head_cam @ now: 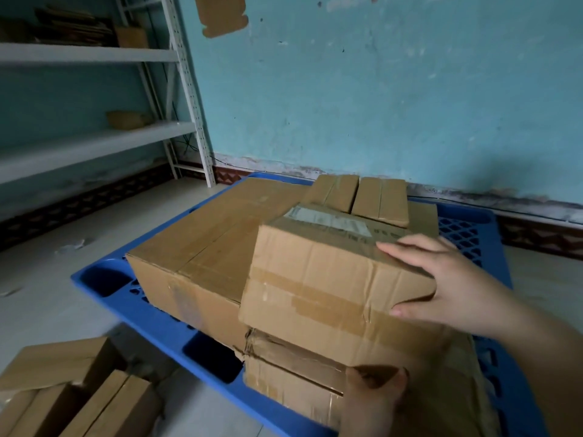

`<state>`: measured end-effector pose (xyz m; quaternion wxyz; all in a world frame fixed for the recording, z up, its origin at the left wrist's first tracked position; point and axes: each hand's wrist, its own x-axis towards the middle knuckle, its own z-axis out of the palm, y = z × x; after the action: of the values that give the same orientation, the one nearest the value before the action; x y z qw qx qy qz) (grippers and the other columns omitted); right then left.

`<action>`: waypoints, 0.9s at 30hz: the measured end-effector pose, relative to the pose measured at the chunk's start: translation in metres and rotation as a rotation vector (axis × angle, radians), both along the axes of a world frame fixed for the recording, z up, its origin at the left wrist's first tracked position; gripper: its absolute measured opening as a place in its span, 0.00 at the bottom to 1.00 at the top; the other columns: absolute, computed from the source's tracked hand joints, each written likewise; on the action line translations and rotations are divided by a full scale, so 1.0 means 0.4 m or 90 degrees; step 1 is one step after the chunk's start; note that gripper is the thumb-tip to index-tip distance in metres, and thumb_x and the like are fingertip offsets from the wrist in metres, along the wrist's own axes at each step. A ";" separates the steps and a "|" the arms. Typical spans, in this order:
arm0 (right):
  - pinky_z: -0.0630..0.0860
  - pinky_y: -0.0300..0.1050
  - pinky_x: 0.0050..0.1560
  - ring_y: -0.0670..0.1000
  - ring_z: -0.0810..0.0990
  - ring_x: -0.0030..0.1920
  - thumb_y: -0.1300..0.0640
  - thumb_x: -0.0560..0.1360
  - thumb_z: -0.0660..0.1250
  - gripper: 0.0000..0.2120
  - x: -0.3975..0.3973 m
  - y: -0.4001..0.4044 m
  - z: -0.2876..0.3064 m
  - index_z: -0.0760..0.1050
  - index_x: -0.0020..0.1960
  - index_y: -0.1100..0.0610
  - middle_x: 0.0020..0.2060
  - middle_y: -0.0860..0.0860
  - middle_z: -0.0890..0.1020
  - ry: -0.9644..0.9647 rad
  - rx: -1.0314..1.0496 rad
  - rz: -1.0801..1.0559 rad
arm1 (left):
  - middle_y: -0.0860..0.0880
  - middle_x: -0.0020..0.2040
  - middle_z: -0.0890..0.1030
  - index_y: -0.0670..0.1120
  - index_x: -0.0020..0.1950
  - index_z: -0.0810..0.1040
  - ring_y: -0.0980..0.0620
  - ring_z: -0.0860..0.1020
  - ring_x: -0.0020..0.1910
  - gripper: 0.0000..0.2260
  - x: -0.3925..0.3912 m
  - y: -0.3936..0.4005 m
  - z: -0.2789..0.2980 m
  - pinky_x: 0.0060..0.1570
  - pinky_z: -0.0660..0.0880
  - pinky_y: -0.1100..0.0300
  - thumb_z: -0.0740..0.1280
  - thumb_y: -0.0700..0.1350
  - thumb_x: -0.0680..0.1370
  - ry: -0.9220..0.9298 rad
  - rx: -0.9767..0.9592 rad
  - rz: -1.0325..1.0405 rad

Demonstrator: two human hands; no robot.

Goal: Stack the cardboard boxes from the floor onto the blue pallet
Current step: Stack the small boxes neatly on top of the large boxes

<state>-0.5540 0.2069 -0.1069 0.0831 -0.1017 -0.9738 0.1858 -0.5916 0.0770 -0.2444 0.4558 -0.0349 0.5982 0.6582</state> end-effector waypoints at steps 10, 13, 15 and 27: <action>0.59 0.64 0.68 0.52 0.53 0.70 0.34 0.68 0.63 0.42 -0.096 -0.079 -0.092 0.42 0.73 0.39 0.72 0.44 0.56 -0.065 0.214 -0.138 | 0.48 0.44 0.80 0.49 0.47 0.74 0.48 0.81 0.44 0.06 -0.175 -0.122 0.055 0.40 0.78 0.56 0.66 0.51 0.75 0.201 -0.135 0.127; 0.52 0.65 0.70 0.53 0.53 0.72 0.36 0.68 0.64 0.41 -0.115 -0.090 -0.105 0.45 0.73 0.40 0.73 0.45 0.58 -0.028 0.231 -0.178 | 0.51 0.48 0.78 0.53 0.53 0.71 0.50 0.78 0.49 0.11 -0.208 -0.161 0.116 0.47 0.77 0.53 0.68 0.50 0.73 0.286 -0.058 0.154; 0.44 0.62 0.71 0.51 0.56 0.71 0.35 0.67 0.64 0.39 -0.135 -0.113 -0.101 0.52 0.73 0.42 0.72 0.45 0.61 0.055 0.233 -0.153 | 0.52 0.51 0.78 0.56 0.54 0.70 0.50 0.77 0.51 0.13 -0.219 -0.184 0.150 0.53 0.75 0.50 0.69 0.49 0.72 0.330 -0.021 0.179; 0.67 0.42 0.59 0.40 0.70 0.59 0.42 0.58 0.74 0.30 -0.362 -0.581 -0.118 0.70 0.59 0.37 0.56 0.35 0.72 0.162 -0.460 0.135 | 0.52 0.53 0.76 0.53 0.60 0.72 0.57 0.77 0.46 0.17 -0.317 -0.700 0.214 0.39 0.75 0.67 0.69 0.46 0.73 0.452 -0.173 0.418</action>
<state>-0.6990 -0.0254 -0.1541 0.1421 0.0008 -0.8328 0.5351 -0.7183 -0.2031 -0.1589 -0.0157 -0.0547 0.7542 0.6542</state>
